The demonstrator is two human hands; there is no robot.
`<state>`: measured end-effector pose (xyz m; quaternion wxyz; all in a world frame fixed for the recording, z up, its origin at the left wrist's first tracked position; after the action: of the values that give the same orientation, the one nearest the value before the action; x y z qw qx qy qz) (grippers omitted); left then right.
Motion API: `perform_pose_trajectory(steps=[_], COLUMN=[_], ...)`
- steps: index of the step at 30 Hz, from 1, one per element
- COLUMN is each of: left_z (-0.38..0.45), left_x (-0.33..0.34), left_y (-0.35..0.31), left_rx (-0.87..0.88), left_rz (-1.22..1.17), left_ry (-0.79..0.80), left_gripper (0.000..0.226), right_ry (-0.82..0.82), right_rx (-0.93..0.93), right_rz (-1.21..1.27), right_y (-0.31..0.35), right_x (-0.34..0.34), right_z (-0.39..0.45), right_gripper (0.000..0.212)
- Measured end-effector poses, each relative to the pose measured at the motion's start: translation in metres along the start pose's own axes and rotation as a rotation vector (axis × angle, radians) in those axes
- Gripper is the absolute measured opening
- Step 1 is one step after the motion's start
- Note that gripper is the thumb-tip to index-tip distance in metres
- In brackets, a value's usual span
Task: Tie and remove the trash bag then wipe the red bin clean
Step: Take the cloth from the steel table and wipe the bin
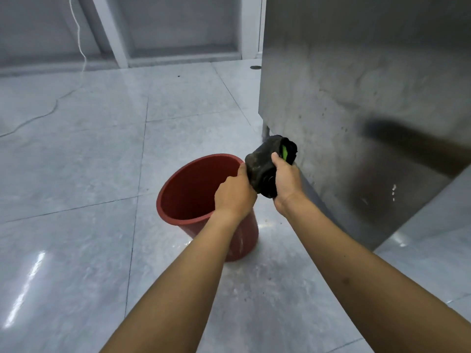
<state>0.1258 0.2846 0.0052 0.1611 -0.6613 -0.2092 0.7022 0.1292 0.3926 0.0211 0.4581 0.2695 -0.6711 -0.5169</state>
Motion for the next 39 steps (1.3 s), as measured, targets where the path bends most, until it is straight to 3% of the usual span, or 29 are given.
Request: perform_pose_trajectory(steps=[4,7,11,13,15,19,21,24,28,32,36,39], left_z=[0.009,0.011,0.002,-0.009,-0.012,-0.016,-0.020,-0.027,-0.029,-0.025,-0.018,-0.017], left_x=[-0.011,-0.012,0.013,0.023,0.029,0.026,0.029,0.047,0.058,0.061,0.059,0.061], left_y=[0.003,0.019,0.050,0.056,0.058,0.056,0.053,0.047,0.044,0.037,0.035,0.033], left_rx=[-0.091,-0.310,-0.692,-0.777,-0.821,-0.685,-0.584,-0.625,-0.686,-0.523,-0.439,-0.420], left_rz=[-0.209,-0.511,-0.950,-1.103,-1.177,-1.092,-1.010,-1.020,-1.115,-1.021,-0.832,-0.750], left_ry=[-0.036,0.028,0.306,0.368,0.400,0.655,0.723,0.747,0.687,0.549,0.329,0.256], left_gripper=[0.042,0.020,0.027,0.017,0.018,0.022,0.026,0.036,0.038,0.035,0.037,0.038], right_ry=[-0.023,0.047,0.414,0.628,0.704,0.529,0.537,0.582,0.542,0.428,0.324,0.221], right_rx=[-0.149,-0.301,-0.446,-0.461,-0.489,-0.527,-0.519,-0.526,-0.561,-0.637,-0.468,-0.343], right_rz=[-0.172,-0.425,-0.881,-1.101,-1.222,-1.269,-1.356,-1.506,-1.506,-1.553,-1.605,-1.591], right_y=[0.001,-0.003,-0.027,-0.049,-0.062,-0.053,-0.056,-0.073,-0.082,-0.082,-0.075,-0.066], right_x=[-0.007,-0.010,-0.008,-0.005,-0.005,-0.013,-0.019,-0.034,-0.045,-0.064,-0.105,-0.140], right_z=[0.001,-0.006,-0.039,-0.061,-0.078,-0.068,-0.059,-0.056,-0.051,-0.038,-0.014,-0.002], right_gripper=[0.011,0.030,0.017,0.027,0.044,0.051,0.062,0.063,0.071,0.063,0.061,0.054])
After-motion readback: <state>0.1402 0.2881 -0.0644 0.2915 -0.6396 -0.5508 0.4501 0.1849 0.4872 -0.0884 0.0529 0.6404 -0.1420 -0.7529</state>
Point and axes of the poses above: each hand's wrist, its own z-axis towards the middle knuckle, its own x-axis out of the palm, y = z × x, the point moved 2 cm from there along z, towards the middle knuckle, and after that the axes turned 14 degrees about -x, right-handed, at the moved point
